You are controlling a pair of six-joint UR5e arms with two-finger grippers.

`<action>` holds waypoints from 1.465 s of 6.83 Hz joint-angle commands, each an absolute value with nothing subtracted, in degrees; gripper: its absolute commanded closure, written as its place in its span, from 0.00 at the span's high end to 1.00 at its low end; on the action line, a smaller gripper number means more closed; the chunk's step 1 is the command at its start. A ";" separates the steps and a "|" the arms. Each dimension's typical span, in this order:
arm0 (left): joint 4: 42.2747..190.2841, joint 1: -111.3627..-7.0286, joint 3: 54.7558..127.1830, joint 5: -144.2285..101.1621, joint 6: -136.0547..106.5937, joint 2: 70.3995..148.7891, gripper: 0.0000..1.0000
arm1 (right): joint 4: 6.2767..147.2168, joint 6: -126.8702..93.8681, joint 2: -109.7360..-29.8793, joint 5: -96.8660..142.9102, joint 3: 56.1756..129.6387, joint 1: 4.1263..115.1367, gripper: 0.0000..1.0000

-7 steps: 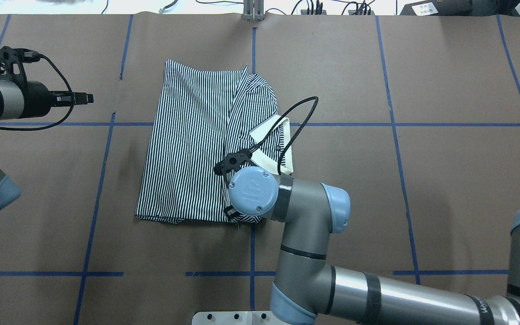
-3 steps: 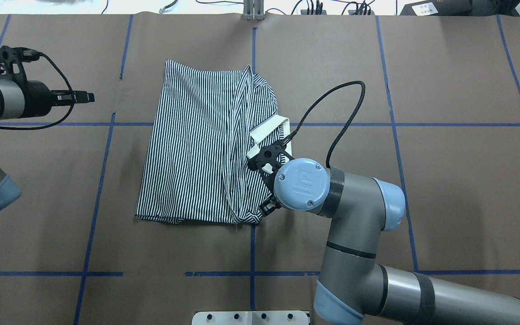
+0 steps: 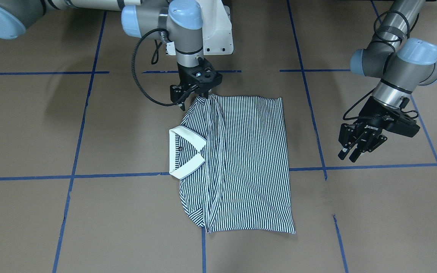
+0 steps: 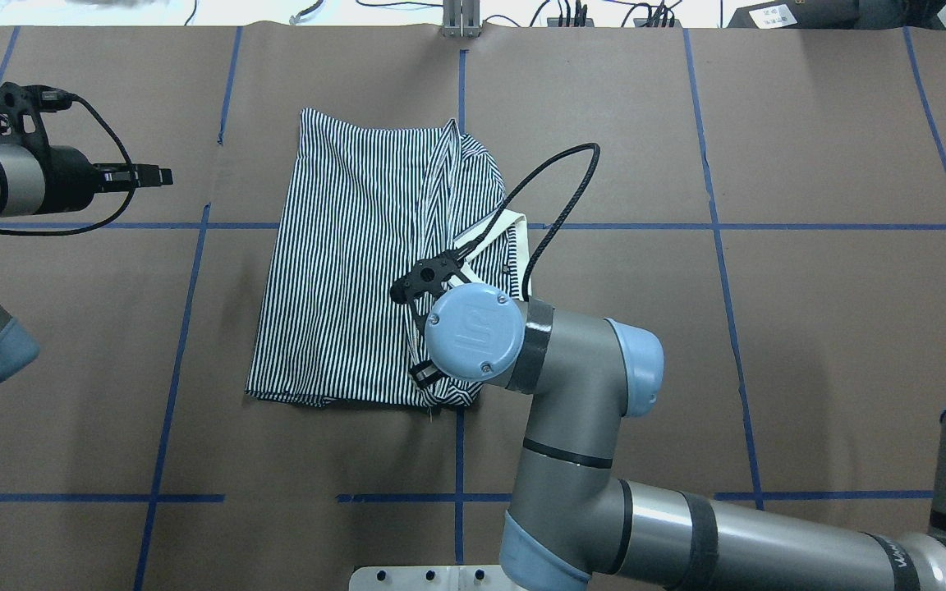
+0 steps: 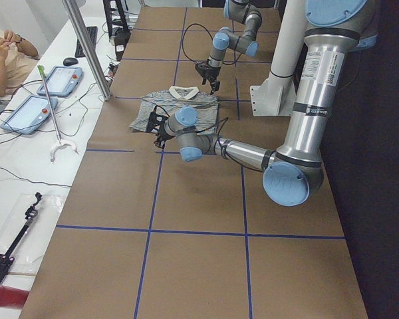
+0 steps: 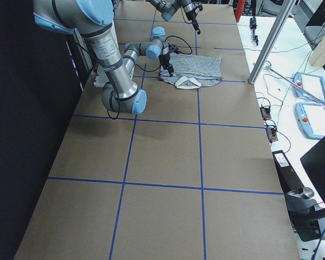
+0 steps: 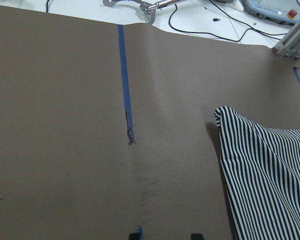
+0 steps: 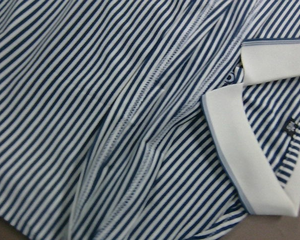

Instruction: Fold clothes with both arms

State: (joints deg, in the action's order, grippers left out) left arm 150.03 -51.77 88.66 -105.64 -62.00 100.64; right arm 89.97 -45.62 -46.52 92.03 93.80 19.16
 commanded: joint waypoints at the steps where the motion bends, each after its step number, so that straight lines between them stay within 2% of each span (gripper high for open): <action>1: 150.03 -51.77 88.59 -105.64 -62.05 100.63 0.45 | 89.12 -49.30 -45.61 91.85 92.46 16.80 0.92; 3: 150.03 -51.77 88.68 -105.56 -62.75 100.63 0.45 | 89.03 -49.48 -45.53 91.85 92.37 15.83 0.74; 7: 150.03 -51.68 88.59 -105.56 -63.28 100.63 0.45 | 84.83 -49.48 -45.35 90.53 90.36 15.73 0.70; 8: 150.03 -51.68 88.59 -105.47 -63.46 100.63 0.45 | 84.55 -49.48 -45.35 90.44 90.26 15.73 0.65; 9: 150.03 -51.68 88.59 -105.56 -63.46 100.63 0.45 | 84.55 -49.57 -45.18 90.53 90.35 15.65 0.43; 10: 150.03 -51.68 88.51 -105.56 -63.54 100.63 0.45 | 84.55 -49.57 -45.52 90.53 90.35 15.64 0.05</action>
State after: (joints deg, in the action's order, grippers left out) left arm 150.03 -51.68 88.57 -105.54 -63.45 100.64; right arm 84.64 -49.55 -45.33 90.52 90.38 15.67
